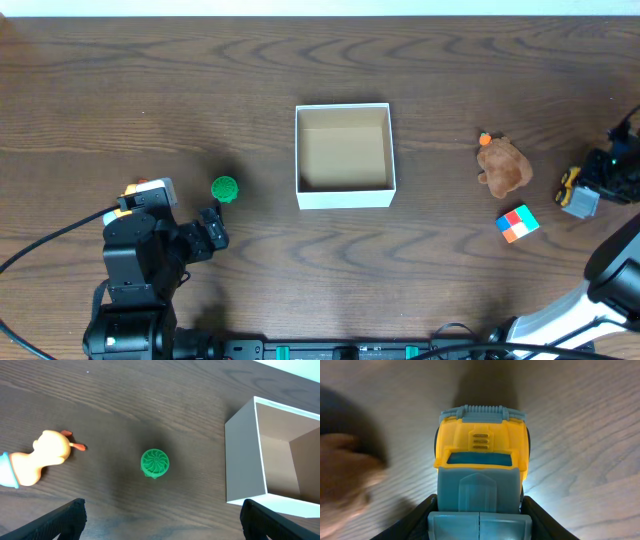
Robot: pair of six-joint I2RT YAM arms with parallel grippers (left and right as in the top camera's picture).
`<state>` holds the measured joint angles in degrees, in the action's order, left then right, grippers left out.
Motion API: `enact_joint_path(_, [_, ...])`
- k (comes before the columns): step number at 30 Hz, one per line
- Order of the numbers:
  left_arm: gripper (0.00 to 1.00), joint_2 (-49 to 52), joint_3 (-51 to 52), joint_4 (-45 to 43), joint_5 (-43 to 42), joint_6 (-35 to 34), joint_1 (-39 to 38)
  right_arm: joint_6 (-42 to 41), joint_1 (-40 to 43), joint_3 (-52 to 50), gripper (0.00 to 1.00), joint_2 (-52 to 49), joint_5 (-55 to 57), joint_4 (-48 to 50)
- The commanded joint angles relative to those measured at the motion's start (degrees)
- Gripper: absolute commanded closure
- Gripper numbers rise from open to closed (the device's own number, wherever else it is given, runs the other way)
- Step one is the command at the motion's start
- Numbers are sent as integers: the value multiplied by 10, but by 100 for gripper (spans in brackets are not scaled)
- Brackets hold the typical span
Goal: Pack container
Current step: 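Carry the truck with right gripper and lower it into the box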
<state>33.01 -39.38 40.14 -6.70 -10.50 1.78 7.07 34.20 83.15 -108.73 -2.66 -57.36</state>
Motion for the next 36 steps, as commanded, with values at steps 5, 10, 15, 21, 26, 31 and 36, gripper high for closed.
enact_joint_path(5, [2, -1, -14, 2, -2, -1, -2, -67, -148, 38, 99, 194, -21, -23])
enact_joint_path(10, [2, -1, -14, 4, -2, -1, -2, -154, -334, 39, 99, 289, 3, -13])
enact_joint_path(15, [2, -1, -14, 13, -2, -2, -2, -268, -522, 38, 99, 293, 67, 21])
enact_joint_path(21, [2, -1, -14, 25, -2, -2, -1, -380, -654, 38, 99, 223, 122, 48])
enact_joint_path(26, [2, -1, -14, 25, -2, -2, -2, -424, -674, 38, 99, 124, 123, 61])
enact_joint_path(31, [2, -1, -14, 25, -2, -2, -1, -424, -668, 38, 99, 44, 121, 94])
enact_joint_path(36, [2, -1, -14, 27, -2, -2, -1, -421, -657, 38, 82, -19, 121, 139])
